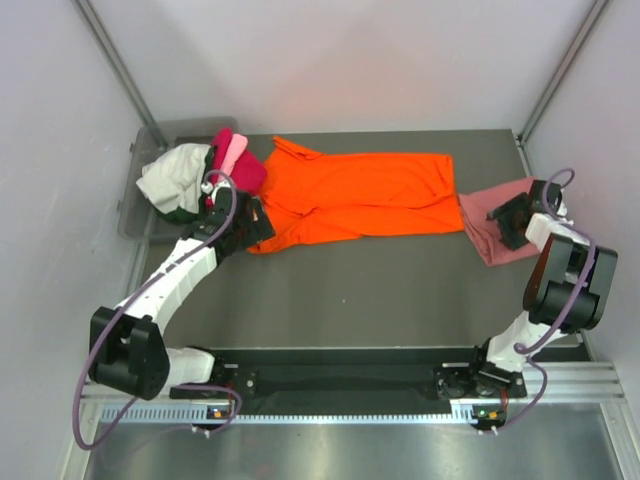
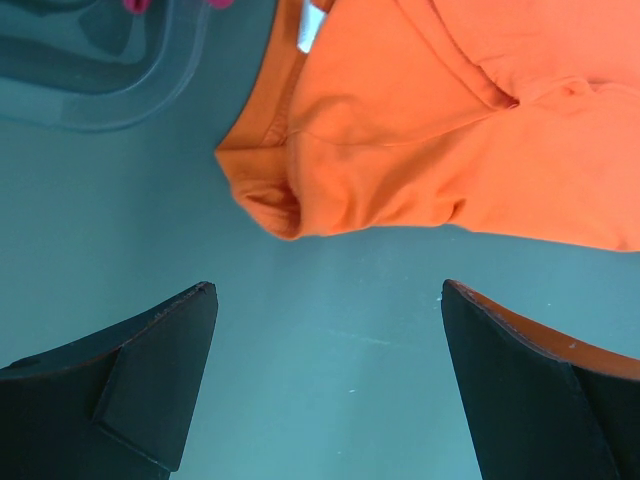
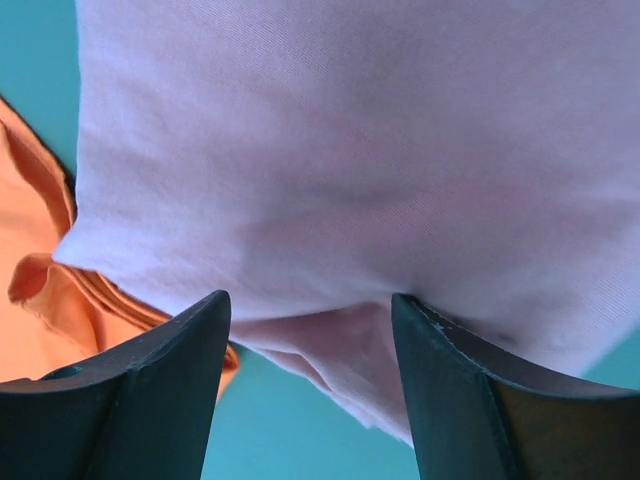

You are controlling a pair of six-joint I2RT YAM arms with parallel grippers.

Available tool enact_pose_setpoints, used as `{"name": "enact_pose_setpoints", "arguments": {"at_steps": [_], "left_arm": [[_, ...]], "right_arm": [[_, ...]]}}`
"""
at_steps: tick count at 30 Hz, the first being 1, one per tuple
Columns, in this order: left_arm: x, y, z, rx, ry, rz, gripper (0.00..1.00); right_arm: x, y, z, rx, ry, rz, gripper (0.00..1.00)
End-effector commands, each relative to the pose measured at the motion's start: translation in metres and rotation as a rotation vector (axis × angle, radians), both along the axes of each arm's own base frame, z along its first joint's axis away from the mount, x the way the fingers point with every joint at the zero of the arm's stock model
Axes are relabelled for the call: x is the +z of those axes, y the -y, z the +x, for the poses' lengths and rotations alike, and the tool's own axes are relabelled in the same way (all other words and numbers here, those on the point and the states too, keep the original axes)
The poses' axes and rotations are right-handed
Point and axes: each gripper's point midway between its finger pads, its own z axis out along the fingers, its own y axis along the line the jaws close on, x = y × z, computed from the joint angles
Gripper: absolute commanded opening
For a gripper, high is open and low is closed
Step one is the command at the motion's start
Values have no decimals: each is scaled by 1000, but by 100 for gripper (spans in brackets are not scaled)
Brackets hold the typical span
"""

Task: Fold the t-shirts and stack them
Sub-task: Fold the tshirt

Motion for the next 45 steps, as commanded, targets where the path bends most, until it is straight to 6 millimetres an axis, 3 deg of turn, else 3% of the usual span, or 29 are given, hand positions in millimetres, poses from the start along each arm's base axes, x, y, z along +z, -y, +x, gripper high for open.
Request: {"name": "enact_pose_setpoints", "arguments": {"at_steps": [1,5,6,7,8,9,11,12,16,19,22,23,28,30,36,45], "left_arm": [[15,-6,1,36,82,-13,98],[28,-2,-7,14,183,-71,98],[41,-2,-10,9,245,-92,98],[34,-3,-16,1,250,-97,99],[41,-1,-15,-3,291,-114,99],[47,0,-19,-15,321,-131,99],[47,3,-21,-37,353,-146,99],[48,5,-24,-53,369,-155,99],[32,5,-29,-51,356,-170,99],[28,10,-27,-81,380,-176,99],[24,5,-28,-37,361,-176,98],[21,1,-27,-14,351,-168,99],[5,13,-28,-53,297,-203,98],[-3,15,-28,-45,282,-225,98],[-23,14,-26,10,249,-251,97],[-19,8,-17,68,302,-257,94]], "right_arm": [[40,6,-2,28,60,-118,67],[77,-17,-1,116,194,-156,69],[89,-27,-5,155,231,-181,70],[96,-32,-7,172,250,-204,72],[100,-38,-9,193,263,-222,73],[107,-56,-15,244,286,-242,74],[109,-74,-21,290,301,-264,75],[104,-97,-30,349,310,-255,75],[88,-125,-43,382,326,-204,67],[72,-120,-46,304,307,-186,60],[59,-116,-46,274,295,-189,64],[63,-128,-40,309,329,-191,66],[50,-131,-33,403,276,-205,71],[50,-142,-32,435,297,-149,71],[36,-136,-23,352,265,-127,68],[17,-120,3,187,278,-118,61]]}}
